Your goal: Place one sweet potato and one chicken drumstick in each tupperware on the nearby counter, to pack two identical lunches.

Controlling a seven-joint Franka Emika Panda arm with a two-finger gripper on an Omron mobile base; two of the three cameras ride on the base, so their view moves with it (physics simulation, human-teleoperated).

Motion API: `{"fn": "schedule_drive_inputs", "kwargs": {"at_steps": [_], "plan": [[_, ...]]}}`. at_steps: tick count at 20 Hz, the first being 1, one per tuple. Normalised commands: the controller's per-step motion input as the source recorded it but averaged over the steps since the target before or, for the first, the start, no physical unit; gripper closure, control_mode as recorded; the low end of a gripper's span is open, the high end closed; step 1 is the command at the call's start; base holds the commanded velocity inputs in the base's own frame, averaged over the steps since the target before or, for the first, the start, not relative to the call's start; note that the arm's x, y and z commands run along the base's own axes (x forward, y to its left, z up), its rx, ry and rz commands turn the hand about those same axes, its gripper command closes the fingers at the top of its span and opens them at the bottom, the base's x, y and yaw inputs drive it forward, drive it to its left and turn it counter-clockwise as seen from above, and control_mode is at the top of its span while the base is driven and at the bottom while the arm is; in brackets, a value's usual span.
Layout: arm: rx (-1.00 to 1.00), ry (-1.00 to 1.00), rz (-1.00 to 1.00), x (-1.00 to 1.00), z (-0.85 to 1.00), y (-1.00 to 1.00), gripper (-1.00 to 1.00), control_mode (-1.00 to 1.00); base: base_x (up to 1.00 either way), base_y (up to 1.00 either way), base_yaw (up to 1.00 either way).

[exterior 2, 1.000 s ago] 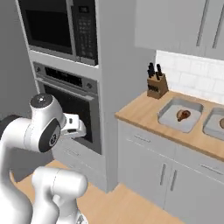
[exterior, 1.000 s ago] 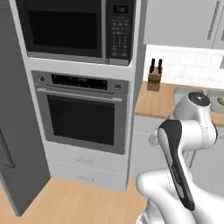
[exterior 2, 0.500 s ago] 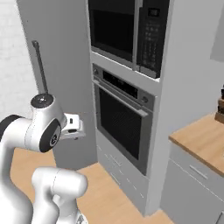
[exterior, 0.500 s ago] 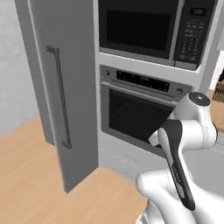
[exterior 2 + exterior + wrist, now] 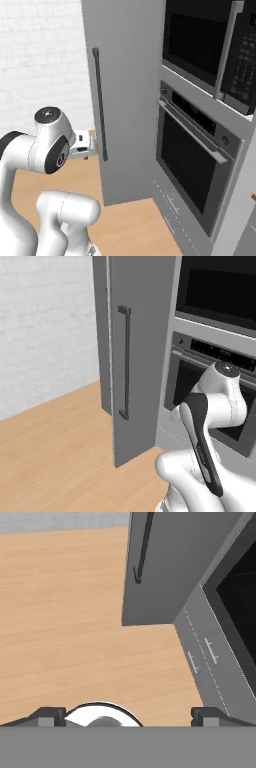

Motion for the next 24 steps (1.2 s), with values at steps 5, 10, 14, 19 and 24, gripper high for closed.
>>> {"fn": "schedule_drive_inputs", "kwargs": {"at_steps": [5,10,14,19,24], "plan": [[0.0,0.0,0.0,0.0,0.0,0.0,-1.0,1.0,0.53,1.0,0.24],[0.0,0.0,0.0,0.0,0.0,0.0,-1.0,1.0,0.55,1.0,0.33],[0.0,0.0,0.0,0.0,0.0,0.0,-1.0,1.0,0.61,1.0,0.41],[0.0,0.0,0.0,0.0,0.0,0.0,-1.0,1.0,0.91,1.0,0.31],[0.0,0.0,0.0,0.0,0.0,0.0,-1.0,1.0,1.0,0.73,-0.12]]}}
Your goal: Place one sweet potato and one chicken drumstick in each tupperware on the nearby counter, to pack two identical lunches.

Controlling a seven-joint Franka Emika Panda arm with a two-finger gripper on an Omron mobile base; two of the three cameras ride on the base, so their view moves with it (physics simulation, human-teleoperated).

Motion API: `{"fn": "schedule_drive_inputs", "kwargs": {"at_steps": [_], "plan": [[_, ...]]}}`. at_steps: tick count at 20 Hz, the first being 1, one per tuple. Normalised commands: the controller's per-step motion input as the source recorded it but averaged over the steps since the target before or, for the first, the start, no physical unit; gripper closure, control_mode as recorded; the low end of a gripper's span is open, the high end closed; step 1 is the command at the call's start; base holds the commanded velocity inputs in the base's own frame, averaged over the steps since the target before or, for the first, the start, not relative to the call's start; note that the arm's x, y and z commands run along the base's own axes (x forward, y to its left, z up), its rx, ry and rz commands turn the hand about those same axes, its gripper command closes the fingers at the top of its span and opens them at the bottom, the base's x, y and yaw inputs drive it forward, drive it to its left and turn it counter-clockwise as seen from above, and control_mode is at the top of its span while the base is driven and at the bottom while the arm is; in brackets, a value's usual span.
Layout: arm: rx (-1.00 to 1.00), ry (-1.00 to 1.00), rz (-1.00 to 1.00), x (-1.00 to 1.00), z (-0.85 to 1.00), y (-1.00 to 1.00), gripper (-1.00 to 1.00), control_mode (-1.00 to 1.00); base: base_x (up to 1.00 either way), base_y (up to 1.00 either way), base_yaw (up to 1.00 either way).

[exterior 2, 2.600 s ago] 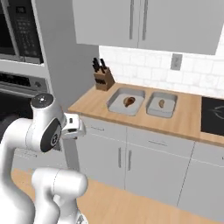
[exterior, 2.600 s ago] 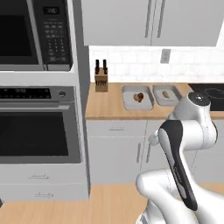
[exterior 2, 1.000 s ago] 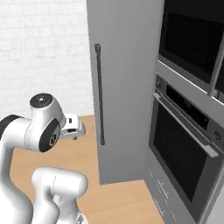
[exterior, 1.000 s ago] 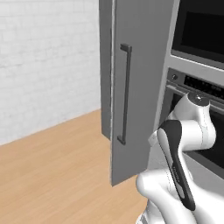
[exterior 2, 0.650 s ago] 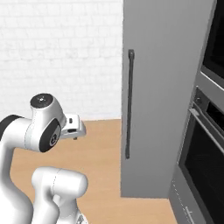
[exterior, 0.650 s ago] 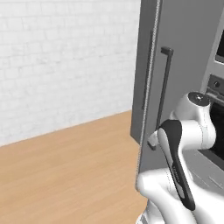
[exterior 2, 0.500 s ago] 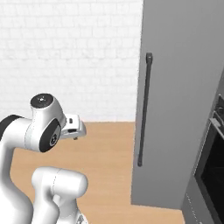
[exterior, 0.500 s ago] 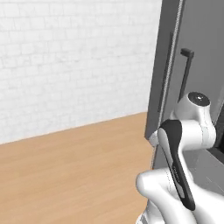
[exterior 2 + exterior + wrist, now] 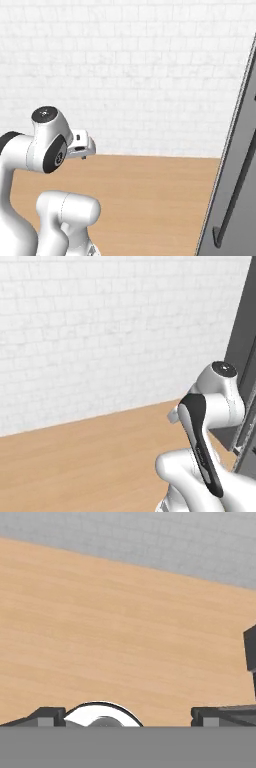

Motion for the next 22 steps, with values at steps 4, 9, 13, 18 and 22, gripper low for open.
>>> {"fn": "schedule_drive_inputs", "kwargs": {"at_steps": [4,9,13,18,22], "plan": [[0.0,0.0,0.0,0.0,0.0,0.0,-1.0,1.0,0.99,0.39,-0.47],[0.0,0.0,0.0,0.0,0.0,0.0,-1.0,1.0,0.75,0.08,-0.6],[0.0,0.0,0.0,0.0,0.0,0.0,-1.0,1.0,0.54,0.0,-0.63],[0.0,0.0,0.0,0.0,0.0,0.0,-1.0,1.0,0.39,0.0,-0.66],[0.0,0.0,0.0,0.0,0.0,0.0,-1.0,1.0,0.39,0.14,-0.65]]}}
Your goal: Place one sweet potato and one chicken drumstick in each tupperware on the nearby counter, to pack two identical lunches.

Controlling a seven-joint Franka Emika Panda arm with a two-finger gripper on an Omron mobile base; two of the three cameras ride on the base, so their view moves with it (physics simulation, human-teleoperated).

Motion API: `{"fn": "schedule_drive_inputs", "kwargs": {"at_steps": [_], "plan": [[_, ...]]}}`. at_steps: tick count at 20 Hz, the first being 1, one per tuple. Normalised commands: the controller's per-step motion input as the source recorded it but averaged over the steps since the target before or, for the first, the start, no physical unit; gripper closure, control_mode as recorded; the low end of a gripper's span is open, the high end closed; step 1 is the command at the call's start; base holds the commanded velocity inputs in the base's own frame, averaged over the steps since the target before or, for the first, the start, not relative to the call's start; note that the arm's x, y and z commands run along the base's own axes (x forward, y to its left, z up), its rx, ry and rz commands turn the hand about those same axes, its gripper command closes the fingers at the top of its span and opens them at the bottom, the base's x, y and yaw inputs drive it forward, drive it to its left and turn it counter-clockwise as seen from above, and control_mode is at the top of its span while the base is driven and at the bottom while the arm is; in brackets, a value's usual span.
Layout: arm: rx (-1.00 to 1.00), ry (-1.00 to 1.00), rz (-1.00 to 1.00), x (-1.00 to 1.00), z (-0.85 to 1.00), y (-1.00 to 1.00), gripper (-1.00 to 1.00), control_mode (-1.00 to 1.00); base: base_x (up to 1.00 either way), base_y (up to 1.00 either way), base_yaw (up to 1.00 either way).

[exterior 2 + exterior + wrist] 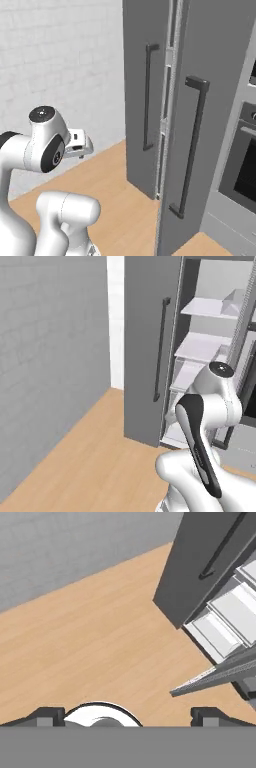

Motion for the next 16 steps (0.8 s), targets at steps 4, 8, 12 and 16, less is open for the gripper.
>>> {"fn": "schedule_drive_inputs", "kwargs": {"at_steps": [4,8,12,16], "plan": [[0.0,0.0,0.0,0.0,0.0,0.0,-1.0,1.0,0.53,0.51,-0.6],[0.0,0.0,0.0,0.0,0.0,0.0,-1.0,1.0,0.63,0.88,-0.43],[0.0,0.0,0.0,0.0,0.0,0.0,-1.0,1.0,0.53,0.35,-0.37],[0.0,0.0,0.0,0.0,0.0,0.0,-1.0,1.0,0.43,-0.06,-0.36]]}}
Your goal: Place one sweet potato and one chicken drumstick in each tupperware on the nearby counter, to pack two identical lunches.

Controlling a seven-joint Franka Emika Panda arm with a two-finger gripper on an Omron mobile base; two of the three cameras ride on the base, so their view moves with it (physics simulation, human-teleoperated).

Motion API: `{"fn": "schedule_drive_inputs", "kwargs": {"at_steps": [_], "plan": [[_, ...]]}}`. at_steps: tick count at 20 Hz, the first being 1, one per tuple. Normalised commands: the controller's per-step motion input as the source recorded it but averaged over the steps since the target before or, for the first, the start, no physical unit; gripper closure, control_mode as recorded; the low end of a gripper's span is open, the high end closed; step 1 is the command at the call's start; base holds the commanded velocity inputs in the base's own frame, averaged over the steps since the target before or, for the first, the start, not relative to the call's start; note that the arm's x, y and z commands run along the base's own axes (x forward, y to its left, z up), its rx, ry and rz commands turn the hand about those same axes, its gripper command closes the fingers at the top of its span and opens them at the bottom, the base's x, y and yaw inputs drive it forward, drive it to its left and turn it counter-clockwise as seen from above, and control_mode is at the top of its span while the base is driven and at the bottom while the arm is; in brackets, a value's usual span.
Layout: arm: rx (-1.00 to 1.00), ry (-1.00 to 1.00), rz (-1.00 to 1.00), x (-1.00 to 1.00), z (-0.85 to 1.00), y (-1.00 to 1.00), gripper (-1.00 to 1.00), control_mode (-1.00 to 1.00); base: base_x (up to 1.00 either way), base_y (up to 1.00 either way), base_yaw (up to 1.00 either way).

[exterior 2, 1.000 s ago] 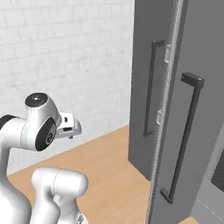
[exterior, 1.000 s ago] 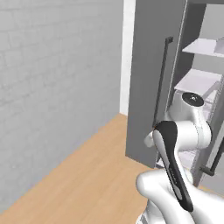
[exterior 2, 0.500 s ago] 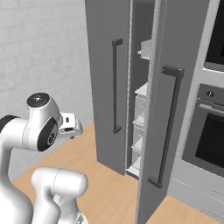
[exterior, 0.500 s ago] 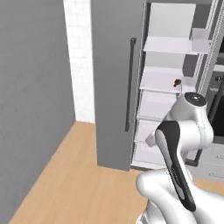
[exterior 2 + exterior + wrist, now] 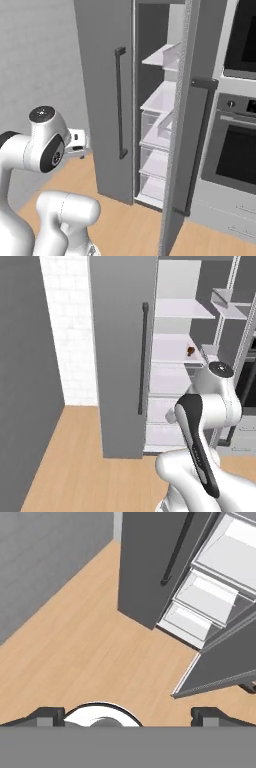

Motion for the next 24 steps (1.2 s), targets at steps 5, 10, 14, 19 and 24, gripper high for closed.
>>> {"fn": "schedule_drive_inputs", "kwargs": {"at_steps": [5,10,14,19,24], "plan": [[0.0,0.0,0.0,0.0,0.0,0.0,-1.0,1.0,0.72,0.15,-0.28],[0.0,0.0,0.0,0.0,0.0,0.0,-1.0,1.0,0.47,0.2,-0.28],[0.0,0.0,0.0,0.0,0.0,0.0,-1.0,1.0,0.0,0.0,-0.43],[0.0,0.0,0.0,0.0,0.0,0.0,-1.0,1.0,0.36,0.17,-0.47],[0.0,0.0,0.0,0.0,0.0,0.0,-1.0,1.0,0.56,0.39,-0.39]]}}
